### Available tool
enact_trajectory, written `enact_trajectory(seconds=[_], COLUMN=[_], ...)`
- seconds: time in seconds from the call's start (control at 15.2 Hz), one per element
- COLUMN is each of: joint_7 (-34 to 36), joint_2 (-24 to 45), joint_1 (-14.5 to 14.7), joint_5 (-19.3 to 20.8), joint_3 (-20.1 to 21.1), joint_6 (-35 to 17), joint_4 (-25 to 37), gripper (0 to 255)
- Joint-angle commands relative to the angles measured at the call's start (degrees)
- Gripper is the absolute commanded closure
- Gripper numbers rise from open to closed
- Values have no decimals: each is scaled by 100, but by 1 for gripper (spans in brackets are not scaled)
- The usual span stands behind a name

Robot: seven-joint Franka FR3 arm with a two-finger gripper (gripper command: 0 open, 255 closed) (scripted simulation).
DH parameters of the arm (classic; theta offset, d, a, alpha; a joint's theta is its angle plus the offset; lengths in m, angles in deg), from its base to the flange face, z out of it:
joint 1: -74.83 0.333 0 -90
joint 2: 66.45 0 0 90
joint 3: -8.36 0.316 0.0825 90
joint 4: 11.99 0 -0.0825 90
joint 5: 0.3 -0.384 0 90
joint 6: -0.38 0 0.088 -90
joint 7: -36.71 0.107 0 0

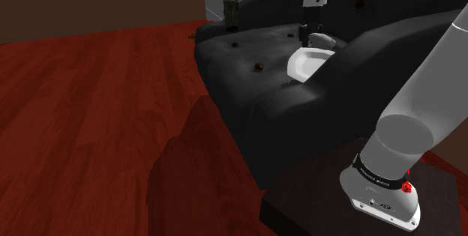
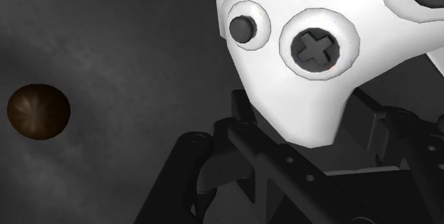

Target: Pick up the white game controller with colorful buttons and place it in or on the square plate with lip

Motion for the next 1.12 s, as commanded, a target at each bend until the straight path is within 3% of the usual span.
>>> enact_trajectory(seconds=[0.0,0.26,1.06], joint_7=[0,1,52], joint_2=[-1,-1,-93], joint_1=[0,1,14], joint_5=[-1,-1,27], joint_3=[0,1,19], joint_6=[1,-1,913], joint_4=[0,-2,829], gripper=[255,255,255])
